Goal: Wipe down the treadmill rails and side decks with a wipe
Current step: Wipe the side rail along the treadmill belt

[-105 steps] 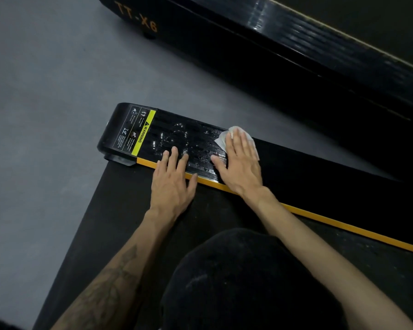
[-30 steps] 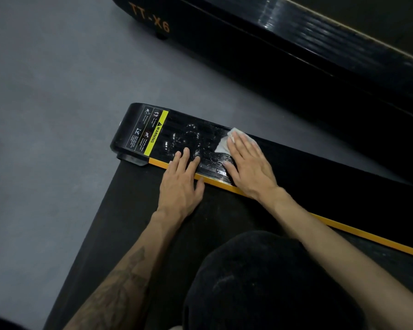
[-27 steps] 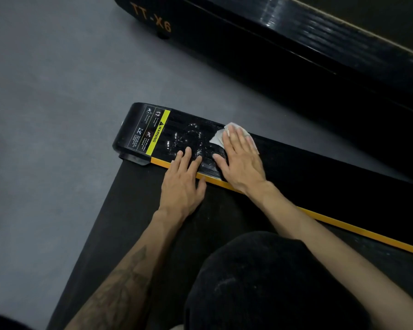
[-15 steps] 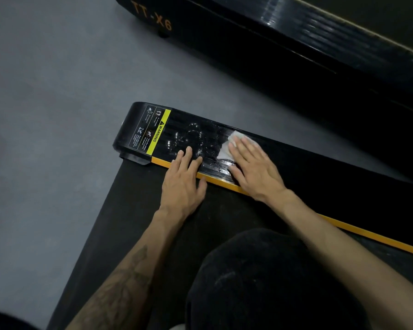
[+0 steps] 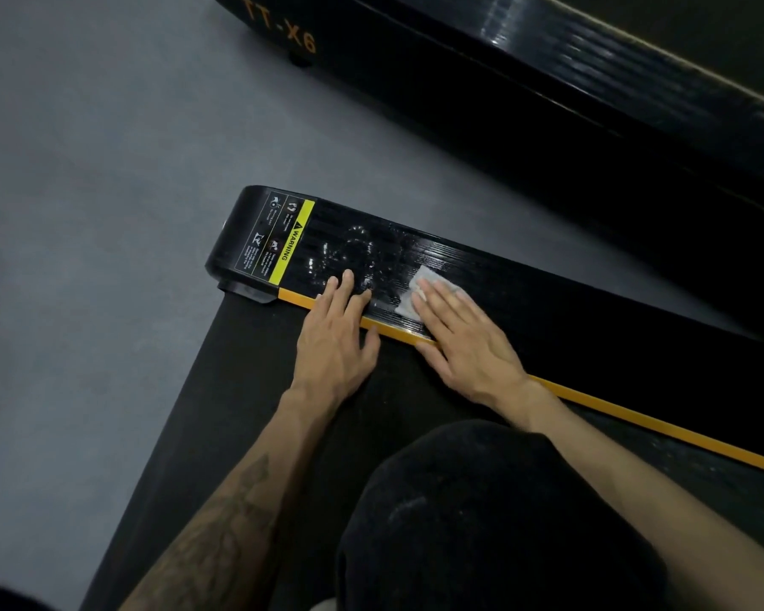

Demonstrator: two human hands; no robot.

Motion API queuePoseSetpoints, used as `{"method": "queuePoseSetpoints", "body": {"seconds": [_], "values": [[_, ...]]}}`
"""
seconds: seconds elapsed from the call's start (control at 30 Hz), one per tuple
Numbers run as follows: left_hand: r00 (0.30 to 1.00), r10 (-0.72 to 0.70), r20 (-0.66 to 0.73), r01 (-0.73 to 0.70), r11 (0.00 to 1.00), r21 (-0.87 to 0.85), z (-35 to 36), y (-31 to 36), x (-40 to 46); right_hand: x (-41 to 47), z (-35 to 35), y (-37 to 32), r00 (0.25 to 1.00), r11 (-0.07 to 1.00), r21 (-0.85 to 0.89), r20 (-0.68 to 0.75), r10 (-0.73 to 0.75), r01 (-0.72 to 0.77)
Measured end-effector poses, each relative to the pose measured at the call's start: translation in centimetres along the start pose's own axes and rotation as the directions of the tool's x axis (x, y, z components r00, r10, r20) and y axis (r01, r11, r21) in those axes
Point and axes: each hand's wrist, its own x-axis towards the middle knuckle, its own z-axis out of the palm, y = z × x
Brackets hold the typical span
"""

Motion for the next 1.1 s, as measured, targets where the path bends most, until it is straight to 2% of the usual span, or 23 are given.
{"method": "queuePoseSetpoints", "body": {"seconds": [0.1, 0.17, 0.27, 0.4, 0.5, 0.63, 0.7, 0.9, 1.0, 1.1], "values": [[1.0, 0.02, -0.001, -0.02, 1.0, 0.002, -0.1, -0.3, 0.0, 2.7, -0.8, -1.7, 0.987, 0.985, 0.077, -0.024, 0.157, -0.155], [0.999, 0.039, -0.007, -0.039, 0.999, 0.015, -0.2, -0.7, 0.0, 4.1, -0.9, -3.5, 0.982, 0.977, 0.108, -0.018, 0.187, -0.184], [0.998, 0.067, 0.005, -0.067, 0.997, 0.038, -0.6, -1.1, 0.2, 3.3, -0.2, -5.1, 0.994, 0.989, 0.102, -0.008, 0.108, -0.107], [0.997, 0.077, -0.028, -0.076, 0.997, 0.027, -1.4, -1.7, 0.7, 0.3, 0.9, -3.5, 0.999, 0.999, 0.043, -0.029, -0.019, 0.02], [0.995, 0.072, -0.075, -0.07, 0.997, 0.035, -1.7, -2.2, 0.8, 0.4, 0.6, -2.5, 0.998, 0.999, 0.023, -0.035, 0.043, -0.043], [0.992, 0.047, -0.113, -0.041, 0.997, 0.06, -1.5, -3.0, 0.7, 3.8, -0.3, -4.5, 0.982, 0.978, 0.101, -0.032, 0.189, -0.185], [0.994, 0.039, -0.099, -0.032, 0.997, 0.072, -1.3, -3.3, 0.7, 4.7, -0.2, -5.7, 0.984, 0.978, 0.106, -0.013, 0.18, -0.178], [0.999, -0.015, -0.037, 0.018, 0.996, 0.091, -1.0, -4.1, 0.3, 0.8, 0.8, -5.0, 0.999, 0.999, 0.027, 0.027, -0.021, 0.02], [0.999, -0.026, -0.025, 0.028, 0.996, 0.08, -1.0, -4.2, 0.2, 0.1, 0.8, -3.5, 1.0, 1.0, -0.011, 0.008, 0.005, -0.005], [0.999, -0.034, -0.019, 0.035, 0.996, 0.081, -1.0, -4.2, 0.3, 2.3, 0.2, -4.6, 0.992, 0.993, -0.001, -0.018, 0.122, -0.122]]}}
